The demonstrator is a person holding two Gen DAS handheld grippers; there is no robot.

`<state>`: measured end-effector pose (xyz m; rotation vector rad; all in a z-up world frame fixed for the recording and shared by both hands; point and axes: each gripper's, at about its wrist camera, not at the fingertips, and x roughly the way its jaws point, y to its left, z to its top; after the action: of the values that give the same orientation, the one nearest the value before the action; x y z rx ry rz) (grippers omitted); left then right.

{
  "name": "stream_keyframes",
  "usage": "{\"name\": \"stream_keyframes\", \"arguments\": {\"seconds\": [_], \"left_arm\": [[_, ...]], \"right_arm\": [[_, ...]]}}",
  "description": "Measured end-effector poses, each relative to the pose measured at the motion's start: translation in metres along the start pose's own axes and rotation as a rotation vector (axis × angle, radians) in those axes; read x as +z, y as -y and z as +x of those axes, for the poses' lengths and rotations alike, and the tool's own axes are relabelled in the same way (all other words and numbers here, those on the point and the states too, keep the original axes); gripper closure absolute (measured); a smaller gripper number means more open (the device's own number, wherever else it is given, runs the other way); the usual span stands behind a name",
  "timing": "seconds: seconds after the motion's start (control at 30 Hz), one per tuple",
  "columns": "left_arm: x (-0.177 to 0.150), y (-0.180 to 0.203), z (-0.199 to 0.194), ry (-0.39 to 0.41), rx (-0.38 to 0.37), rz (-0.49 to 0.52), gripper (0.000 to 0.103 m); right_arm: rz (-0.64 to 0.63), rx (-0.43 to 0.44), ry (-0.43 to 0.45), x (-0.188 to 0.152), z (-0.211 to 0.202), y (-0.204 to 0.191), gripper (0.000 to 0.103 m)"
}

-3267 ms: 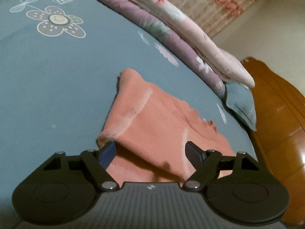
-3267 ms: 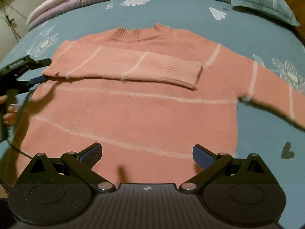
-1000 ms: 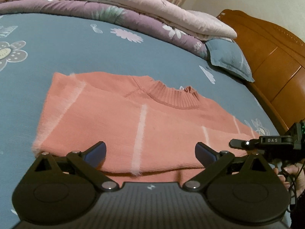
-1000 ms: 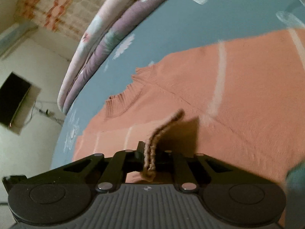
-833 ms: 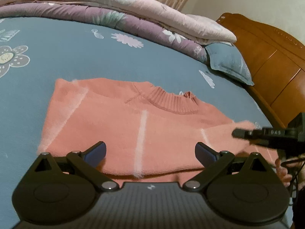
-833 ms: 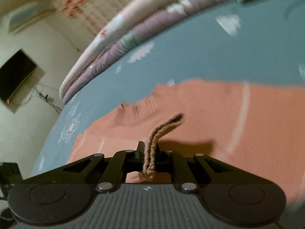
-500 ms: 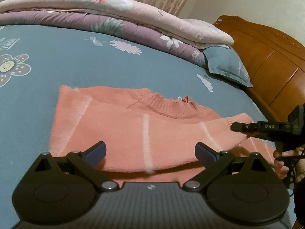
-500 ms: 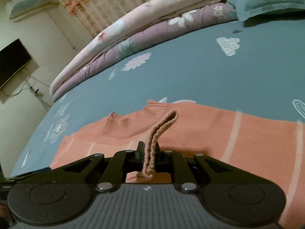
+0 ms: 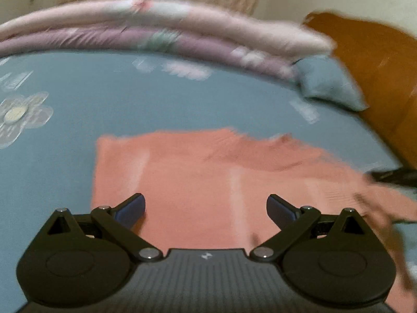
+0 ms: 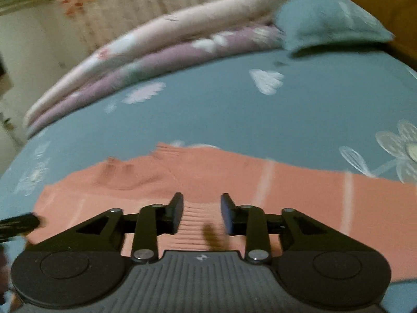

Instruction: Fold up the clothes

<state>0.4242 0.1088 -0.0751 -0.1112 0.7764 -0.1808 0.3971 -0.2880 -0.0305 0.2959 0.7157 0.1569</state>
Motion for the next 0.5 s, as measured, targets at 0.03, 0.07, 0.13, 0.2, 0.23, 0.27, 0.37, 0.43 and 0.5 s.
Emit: {"name": "stream_keyframes", "arguments": {"seconds": [0.03, 0.07, 0.13, 0.2, 0.23, 0.27, 0.37, 0.43, 0.5], "left_arm": [[-0.004, -0.004, 0.006, -0.016, 0.043, 0.017, 0.009], [-0.008, -0.006, 0.004, 0.006, 0.057, 0.052, 0.007], [-0.012, -0.009, 0.000, 0.012, 0.052, 0.073, 0.007], [-0.010, -0.012, -0.004, 0.004, 0.038, 0.060, 0.007], [-0.006, -0.013, -0.007, -0.001, 0.028, 0.039, 0.007], [-0.001, -0.014, -0.008, 0.007, 0.012, 0.031, 0.008], [0.015, -0.017, -0.010, 0.042, -0.041, 0.020, 0.007], [0.024, -0.016, -0.007, 0.056, -0.064, 0.028, 0.007], [0.028, -0.013, 0.009, 0.035, -0.060, 0.057, 0.006]], "right_arm": [[-0.021, 0.021, -0.001, 0.001, 0.000, -0.008, 0.059], [-0.042, 0.040, -0.008, 0.001, 0.003, -0.016, 0.059], [-0.084, 0.074, -0.028, -0.001, 0.009, -0.030, 0.055], [-0.138, 0.084, -0.066, -0.007, 0.019, -0.042, 0.053], [-0.163, 0.082, -0.082, -0.009, 0.025, -0.048, 0.053], [-0.180, 0.078, -0.097, -0.012, 0.030, -0.050, 0.053], [-0.203, 0.048, -0.144, -0.021, 0.048, -0.050, 0.053], [-0.207, 0.045, -0.148, -0.026, 0.055, -0.047, 0.052], [-0.206, 0.050, -0.148, -0.026, 0.056, -0.045, 0.050]]}}
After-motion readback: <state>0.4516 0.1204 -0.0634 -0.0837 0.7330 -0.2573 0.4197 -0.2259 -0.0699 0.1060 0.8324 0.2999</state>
